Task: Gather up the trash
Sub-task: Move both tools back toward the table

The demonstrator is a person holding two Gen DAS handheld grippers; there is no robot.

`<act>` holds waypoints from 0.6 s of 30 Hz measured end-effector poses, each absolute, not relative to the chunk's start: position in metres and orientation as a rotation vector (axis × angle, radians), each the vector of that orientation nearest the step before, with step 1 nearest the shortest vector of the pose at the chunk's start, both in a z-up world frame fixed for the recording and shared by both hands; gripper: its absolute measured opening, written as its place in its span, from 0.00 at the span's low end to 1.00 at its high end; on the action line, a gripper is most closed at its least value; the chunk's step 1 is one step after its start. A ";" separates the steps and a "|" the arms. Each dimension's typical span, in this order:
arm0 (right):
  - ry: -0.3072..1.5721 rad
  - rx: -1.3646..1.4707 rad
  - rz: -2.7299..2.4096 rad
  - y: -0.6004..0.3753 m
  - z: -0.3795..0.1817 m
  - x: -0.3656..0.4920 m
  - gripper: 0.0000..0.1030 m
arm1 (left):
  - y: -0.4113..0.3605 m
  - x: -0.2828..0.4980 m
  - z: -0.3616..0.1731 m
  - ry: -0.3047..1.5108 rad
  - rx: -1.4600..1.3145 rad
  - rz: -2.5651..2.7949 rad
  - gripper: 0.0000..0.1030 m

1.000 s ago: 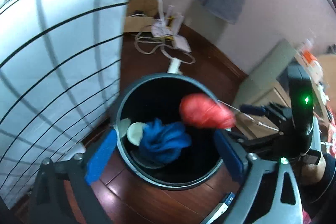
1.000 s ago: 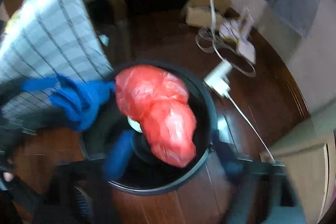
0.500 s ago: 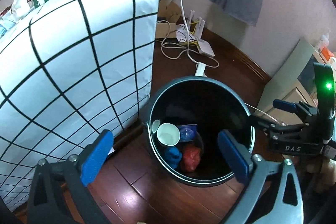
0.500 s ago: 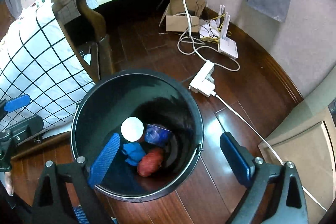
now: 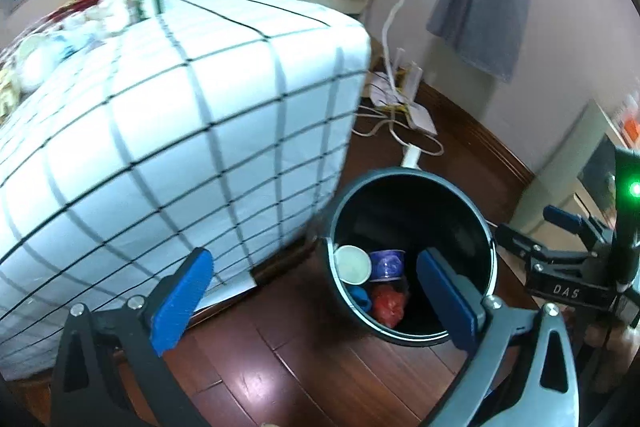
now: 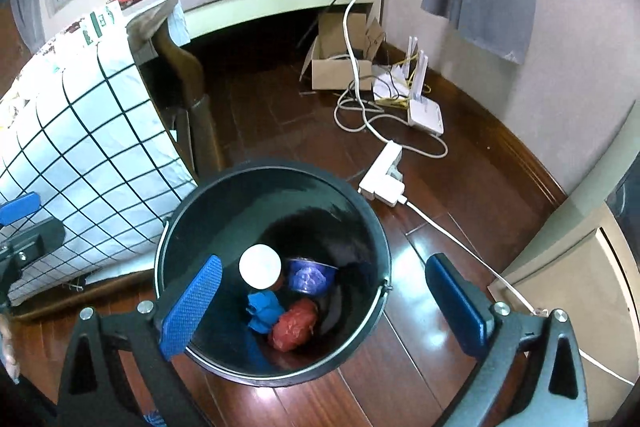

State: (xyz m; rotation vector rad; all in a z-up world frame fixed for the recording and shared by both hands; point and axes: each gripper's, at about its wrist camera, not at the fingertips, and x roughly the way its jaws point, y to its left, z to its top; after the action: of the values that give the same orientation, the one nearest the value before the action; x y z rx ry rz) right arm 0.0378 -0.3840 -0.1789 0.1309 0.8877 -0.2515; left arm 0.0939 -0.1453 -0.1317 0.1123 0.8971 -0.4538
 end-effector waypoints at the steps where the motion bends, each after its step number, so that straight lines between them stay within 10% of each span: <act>1: 0.877 0.133 -0.251 -0.380 -0.176 0.039 1.00 | -0.139 0.094 -0.128 0.885 0.108 -0.438 0.99; 18: 0.745 0.092 0.000 -0.275 -0.087 0.076 1.00 | -0.032 0.094 -0.057 0.712 0.022 -0.222 0.99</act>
State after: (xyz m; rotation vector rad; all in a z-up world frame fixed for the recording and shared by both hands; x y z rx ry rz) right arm 0.0765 -0.2748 -0.0875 0.0922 0.7445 0.0005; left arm 0.0935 -0.0316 -0.0566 0.0220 0.7123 -0.2216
